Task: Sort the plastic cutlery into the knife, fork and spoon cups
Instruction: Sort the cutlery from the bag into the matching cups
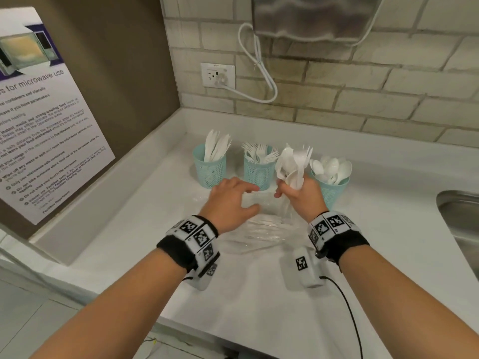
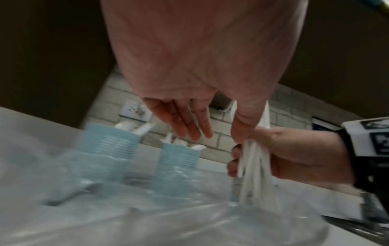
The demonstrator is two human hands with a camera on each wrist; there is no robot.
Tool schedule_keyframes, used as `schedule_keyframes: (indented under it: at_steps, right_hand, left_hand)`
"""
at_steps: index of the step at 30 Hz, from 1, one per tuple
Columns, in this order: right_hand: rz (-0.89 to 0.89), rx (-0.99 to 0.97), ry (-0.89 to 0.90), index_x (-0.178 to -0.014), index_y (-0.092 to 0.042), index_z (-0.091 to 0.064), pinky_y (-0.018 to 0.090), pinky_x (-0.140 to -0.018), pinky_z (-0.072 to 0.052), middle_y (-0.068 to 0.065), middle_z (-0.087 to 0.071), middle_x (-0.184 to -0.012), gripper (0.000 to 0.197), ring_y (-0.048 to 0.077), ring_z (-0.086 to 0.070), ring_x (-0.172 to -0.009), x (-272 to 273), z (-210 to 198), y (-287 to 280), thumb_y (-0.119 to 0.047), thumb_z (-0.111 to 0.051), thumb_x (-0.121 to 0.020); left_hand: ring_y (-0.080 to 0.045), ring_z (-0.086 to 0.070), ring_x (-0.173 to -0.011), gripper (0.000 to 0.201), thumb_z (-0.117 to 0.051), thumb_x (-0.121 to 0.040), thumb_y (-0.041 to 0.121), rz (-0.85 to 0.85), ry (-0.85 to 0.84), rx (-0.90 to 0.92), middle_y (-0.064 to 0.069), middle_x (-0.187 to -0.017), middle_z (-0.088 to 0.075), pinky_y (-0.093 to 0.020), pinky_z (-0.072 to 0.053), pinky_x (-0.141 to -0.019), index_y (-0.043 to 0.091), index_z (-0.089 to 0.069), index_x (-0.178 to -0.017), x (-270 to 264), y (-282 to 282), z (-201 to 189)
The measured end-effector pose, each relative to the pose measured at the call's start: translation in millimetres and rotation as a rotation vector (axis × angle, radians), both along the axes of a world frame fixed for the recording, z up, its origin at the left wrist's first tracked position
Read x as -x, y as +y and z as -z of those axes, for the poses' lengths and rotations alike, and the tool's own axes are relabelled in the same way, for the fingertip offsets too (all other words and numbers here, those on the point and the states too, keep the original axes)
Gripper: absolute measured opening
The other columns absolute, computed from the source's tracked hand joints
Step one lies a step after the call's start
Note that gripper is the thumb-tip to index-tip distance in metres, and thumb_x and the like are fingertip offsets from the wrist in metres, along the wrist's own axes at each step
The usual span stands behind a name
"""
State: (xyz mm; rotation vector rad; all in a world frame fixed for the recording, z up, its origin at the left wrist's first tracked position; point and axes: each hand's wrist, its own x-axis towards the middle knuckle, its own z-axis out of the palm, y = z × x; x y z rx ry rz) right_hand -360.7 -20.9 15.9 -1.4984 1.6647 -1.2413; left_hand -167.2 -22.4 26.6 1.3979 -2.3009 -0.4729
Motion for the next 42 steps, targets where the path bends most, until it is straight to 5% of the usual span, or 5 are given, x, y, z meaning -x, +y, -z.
schedule_keyframes:
  at_steps: [13, 24, 28, 33, 42]
  right_hand:
    - [0.165, -0.105, 0.159, -0.127, -0.033, -0.052, 0.024, -0.084, -0.034, -0.007, -0.053, -0.119, 0.093, 0.014, -0.045, -0.111, 39, 40, -11, -0.09, -0.045, -0.053]
    - [0.138, -0.156, 0.204, -0.097, -0.035, -0.045, 0.04, -0.103, -0.036, -0.002, -0.044, -0.117, 0.043, 0.021, -0.04, -0.117, 30, -29, 24, -0.049, -0.075, -0.07]
    - [0.074, 0.093, -0.207, -0.134, -0.039, -0.033, 0.038, -0.099, -0.048, -0.008, -0.051, -0.127, 0.091, 0.016, -0.052, -0.118, 37, -50, 22, -0.043, -0.085, -0.059]
    - [-0.032, 0.278, -0.174, -0.118, -0.025, -0.061, 0.023, -0.093, -0.047, -0.012, -0.064, -0.111, 0.031, 0.004, -0.059, -0.107, 33, -72, 18, -0.041, -0.051, -0.093]
    - [-0.118, 0.022, 0.017, -0.095, -0.019, -0.069, 0.003, -0.081, -0.033, -0.012, -0.057, -0.099, 0.017, -0.011, -0.048, -0.09, 37, -31, 19, -0.032, -0.067, -0.084]
  left_hand:
    - [-0.015, -0.057, -0.113, 0.058, -0.076, -0.075, 0.01, 0.209, 0.488, -0.487, -0.003, -0.121, -0.062, -0.027, -0.046, -0.097, 0.01, -0.051, -0.127, 111, -16, 22]
    - [0.019, -0.058, -0.071, 0.028, -0.055, -0.09, -0.005, 0.206, 0.763, -0.432, 0.012, -0.087, -0.059, -0.003, -0.045, -0.065, 0.009, -0.055, -0.114, 137, -10, 22]
    - [-0.001, -0.055, -0.06, 0.011, -0.061, -0.089, 0.009, 0.199, 0.674, -0.472, 0.005, -0.072, -0.059, -0.008, -0.043, -0.053, 0.012, -0.055, -0.098, 134, -14, 25]
    - [-0.004, -0.052, -0.059, 0.023, -0.07, -0.084, 0.022, 0.151, 0.588, -0.515, 0.003, -0.068, -0.056, -0.009, -0.039, -0.048, 0.018, -0.051, -0.074, 132, -17, 25]
    - [-0.01, -0.059, -0.072, 0.03, -0.077, -0.076, 0.032, 0.084, 0.346, -0.602, 0.0, -0.079, -0.06, -0.02, -0.047, -0.063, 0.016, -0.052, -0.08, 127, -19, 31]
